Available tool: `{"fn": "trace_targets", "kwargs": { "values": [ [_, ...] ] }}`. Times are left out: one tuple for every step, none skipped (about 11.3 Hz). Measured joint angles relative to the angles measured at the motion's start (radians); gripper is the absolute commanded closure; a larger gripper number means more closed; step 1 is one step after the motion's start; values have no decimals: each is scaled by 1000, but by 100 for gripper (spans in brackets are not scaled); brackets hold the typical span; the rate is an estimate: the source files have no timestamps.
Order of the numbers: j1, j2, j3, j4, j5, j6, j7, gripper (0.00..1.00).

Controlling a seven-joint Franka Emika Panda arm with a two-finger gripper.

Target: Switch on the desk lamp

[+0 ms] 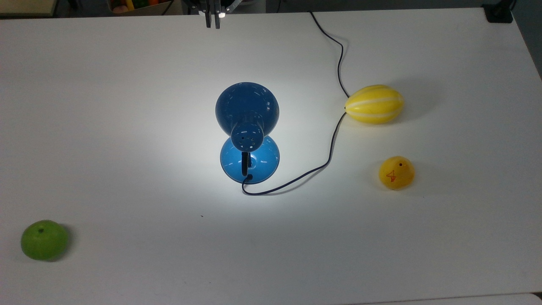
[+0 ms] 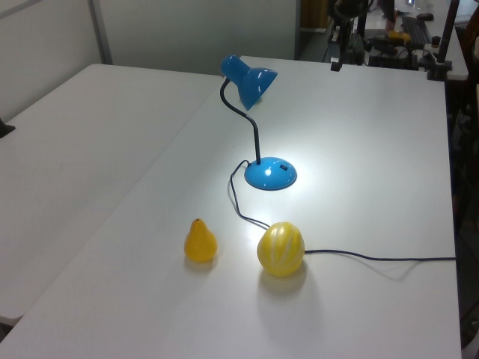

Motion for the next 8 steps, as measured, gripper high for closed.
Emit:
{"fn": "trace_targets", "kwargs": {
  "values": [
    [-5, -1, -3, 5, 0, -6, 0, 0],
    [-11, -3, -7, 11, 0, -13, 0, 0],
    [-12, -7, -11, 15, 0, -24, 0, 0],
    [-14, -12, -14, 16, 0, -42, 0, 0],
    [-18, -19, -14, 17, 0, -54, 0, 0],
    [-21, -25, -14, 17, 0, -61, 0, 0],
    [-23, -28, -14, 17, 0, -63, 0, 0],
    [-23, -29, -14, 17, 0, -63, 0, 0]
  ]
}}
